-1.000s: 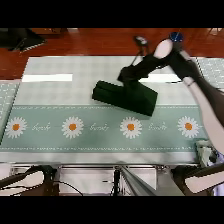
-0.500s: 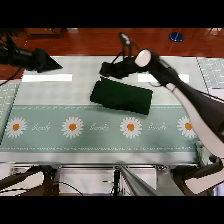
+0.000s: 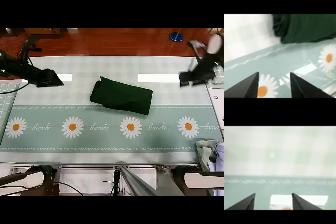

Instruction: Fold the shirts.

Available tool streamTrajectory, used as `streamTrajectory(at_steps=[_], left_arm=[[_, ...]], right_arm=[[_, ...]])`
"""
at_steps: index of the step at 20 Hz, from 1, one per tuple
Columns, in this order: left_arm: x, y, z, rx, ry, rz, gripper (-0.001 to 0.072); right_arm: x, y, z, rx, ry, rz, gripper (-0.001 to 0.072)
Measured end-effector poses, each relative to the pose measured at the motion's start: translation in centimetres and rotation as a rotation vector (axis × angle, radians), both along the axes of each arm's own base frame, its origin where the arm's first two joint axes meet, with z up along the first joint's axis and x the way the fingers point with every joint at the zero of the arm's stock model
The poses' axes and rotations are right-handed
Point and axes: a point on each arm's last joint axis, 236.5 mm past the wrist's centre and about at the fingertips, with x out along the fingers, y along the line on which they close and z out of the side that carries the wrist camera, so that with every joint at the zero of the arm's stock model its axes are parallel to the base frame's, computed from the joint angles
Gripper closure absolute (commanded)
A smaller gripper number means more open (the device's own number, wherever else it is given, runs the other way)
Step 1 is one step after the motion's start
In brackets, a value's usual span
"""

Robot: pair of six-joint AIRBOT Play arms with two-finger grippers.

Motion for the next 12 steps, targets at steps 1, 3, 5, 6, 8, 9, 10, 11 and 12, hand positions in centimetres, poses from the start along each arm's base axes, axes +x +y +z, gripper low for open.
streamTrajectory(at_steps=[1, 3, 5, 6, 8, 9, 10, 11, 12], left_arm=[[-0.3, 0.9, -1.1, 0.041, 0.036, 0.009, 0.0238], [-0.7, 2.7, -2.7, 0.12, 0.09, 0.037, 0.0238], [-0.7, 4.1, -3.6, 0.177, 0.114, 0.064, 0.0238], [-0.8, 4.6, -3.9, 0.197, 0.122, 0.075, 0.0238], [-0.8, 5.1, -4.2, 0.219, 0.13, 0.085, 0.0238], [-0.8, 5.4, -4.4, 0.232, 0.135, 0.09, 0.0238], [-0.8, 5.5, -4.4, 0.235, 0.137, 0.094, 0.0238], [-0.9, 5.7, -4.5, 0.241, 0.143, 0.097, 0.0238], [-0.9, 5.8, -4.6, 0.245, 0.147, 0.103, 0.0238]], right_arm=[[-1.4, 0.0, -1.5, 0.087, 0.048, -0.037, 0.0123], [-3.0, 1.8, -3.9, 0.295, 0.083, -0.086, 0.0123], [-2.8, 5.0, -5.4, 0.491, 0.05, -0.115, 0.0123], [-2.4, 6.4, -6.1, 0.56, 0.019, -0.132, 0.0123], [-1.6, 8.6, -7.5, 0.639, -0.032, -0.165, 0.0126], [-1.3, 9.5, -8.2, 0.659, -0.049, -0.177, 0.0131], [-1.1, 10.6, -8.9, 0.683, -0.058, -0.182, 0.0132], [-0.8, 11.6, -9.5, 0.704, -0.065, -0.186, 0.0132], [-0.6, 12.7, -10.2, 0.723, -0.069, -0.184, 0.0134]])
